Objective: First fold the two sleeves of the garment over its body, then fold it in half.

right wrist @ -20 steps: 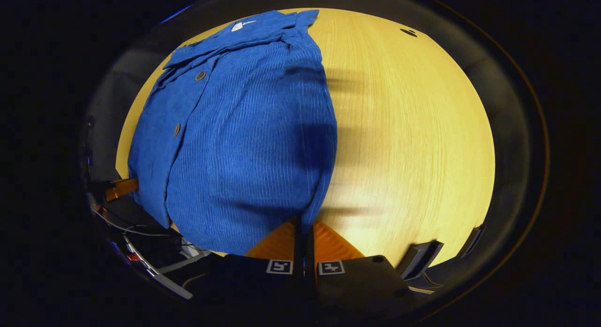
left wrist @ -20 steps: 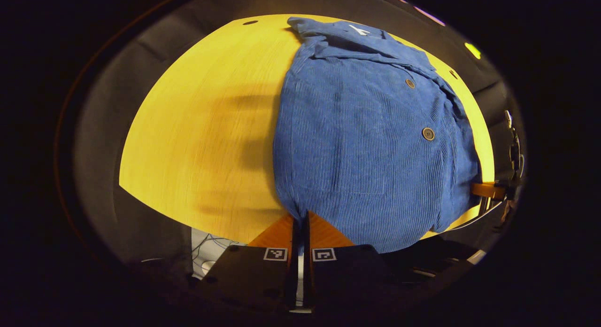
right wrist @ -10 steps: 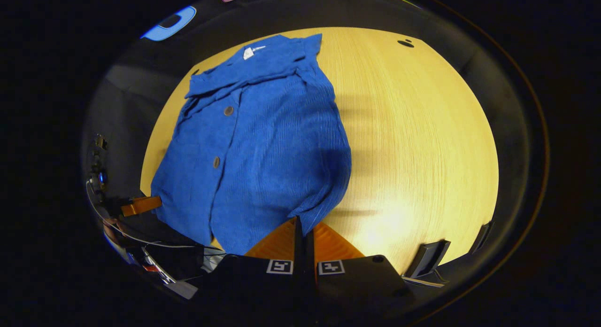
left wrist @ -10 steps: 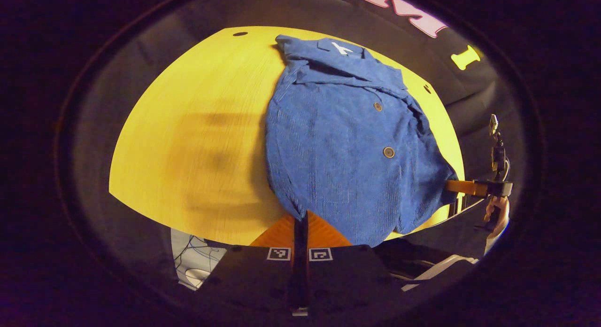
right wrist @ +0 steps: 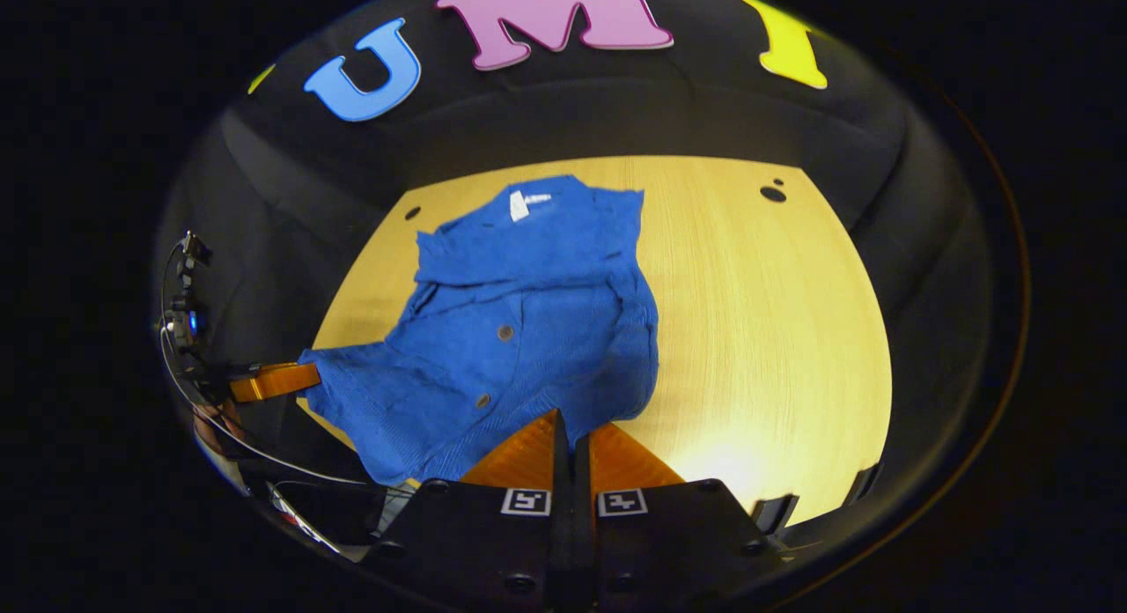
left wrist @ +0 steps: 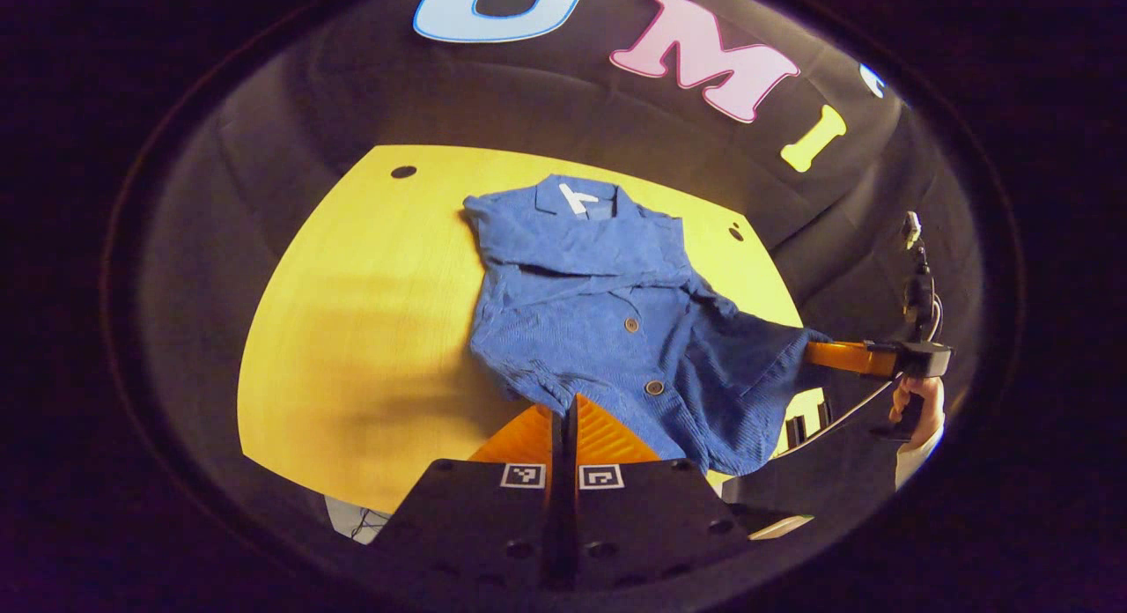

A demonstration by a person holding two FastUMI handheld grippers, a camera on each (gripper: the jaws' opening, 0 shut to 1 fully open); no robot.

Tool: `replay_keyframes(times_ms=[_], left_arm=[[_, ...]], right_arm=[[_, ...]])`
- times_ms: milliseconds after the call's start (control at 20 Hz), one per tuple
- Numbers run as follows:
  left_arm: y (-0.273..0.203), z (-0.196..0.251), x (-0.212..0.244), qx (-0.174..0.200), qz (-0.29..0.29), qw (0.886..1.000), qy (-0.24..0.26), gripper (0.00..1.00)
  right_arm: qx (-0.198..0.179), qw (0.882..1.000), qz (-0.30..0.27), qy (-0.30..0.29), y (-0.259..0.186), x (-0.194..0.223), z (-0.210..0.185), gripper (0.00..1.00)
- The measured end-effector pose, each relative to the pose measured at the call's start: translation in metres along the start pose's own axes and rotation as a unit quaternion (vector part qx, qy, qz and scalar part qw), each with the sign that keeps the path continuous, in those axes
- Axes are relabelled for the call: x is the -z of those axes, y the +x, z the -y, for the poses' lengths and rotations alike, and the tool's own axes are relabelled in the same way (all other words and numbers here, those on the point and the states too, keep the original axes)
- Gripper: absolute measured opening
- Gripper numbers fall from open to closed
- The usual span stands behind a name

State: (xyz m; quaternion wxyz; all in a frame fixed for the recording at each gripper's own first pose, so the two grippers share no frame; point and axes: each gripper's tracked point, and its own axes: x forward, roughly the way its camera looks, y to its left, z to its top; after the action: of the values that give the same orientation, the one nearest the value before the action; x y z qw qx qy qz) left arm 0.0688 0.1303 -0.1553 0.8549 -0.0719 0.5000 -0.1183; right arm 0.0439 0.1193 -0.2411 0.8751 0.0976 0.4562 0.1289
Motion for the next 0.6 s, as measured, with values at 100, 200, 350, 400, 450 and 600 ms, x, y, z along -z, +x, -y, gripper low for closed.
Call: replay_keyframes(times_ms=[100, 200, 350, 400, 450, 600], left_arm=[[-0.007, -0.003, -0.029, -0.004, 0.020, 1.000, 0.010, 0.00], [-0.010, -0.007, -0.060, -0.015, 0.041, 0.999, 0.022, 0.00], [-0.007, -0.015, -0.113, -0.014, 0.063, 0.998, 0.004, 0.00], [-0.002, -0.017, -0.134, -0.006, 0.067, 0.998, -0.018, 0.00], [0.008, -0.027, -0.159, -0.007, 0.068, 0.996, -0.053, 0.00], [0.043, -0.060, -0.209, -0.021, 0.061, 0.991, -0.114, 0.00]], right_arm=[[0.000, 0.999, 0.037, -0.005, -0.008, -0.043, -0.009, 0.05], [0.003, 0.998, 0.068, -0.013, -0.005, -0.085, -0.019, 0.05], [-0.003, 0.995, 0.099, -0.015, 0.011, -0.148, -0.030, 0.05], [-0.006, 0.994, 0.105, -0.015, 0.022, -0.169, -0.031, 0.04], [-0.010, 0.994, 0.106, -0.008, 0.041, -0.197, -0.030, 0.05], [-0.007, 0.994, 0.104, 0.013, 0.100, -0.255, -0.013, 0.04]])
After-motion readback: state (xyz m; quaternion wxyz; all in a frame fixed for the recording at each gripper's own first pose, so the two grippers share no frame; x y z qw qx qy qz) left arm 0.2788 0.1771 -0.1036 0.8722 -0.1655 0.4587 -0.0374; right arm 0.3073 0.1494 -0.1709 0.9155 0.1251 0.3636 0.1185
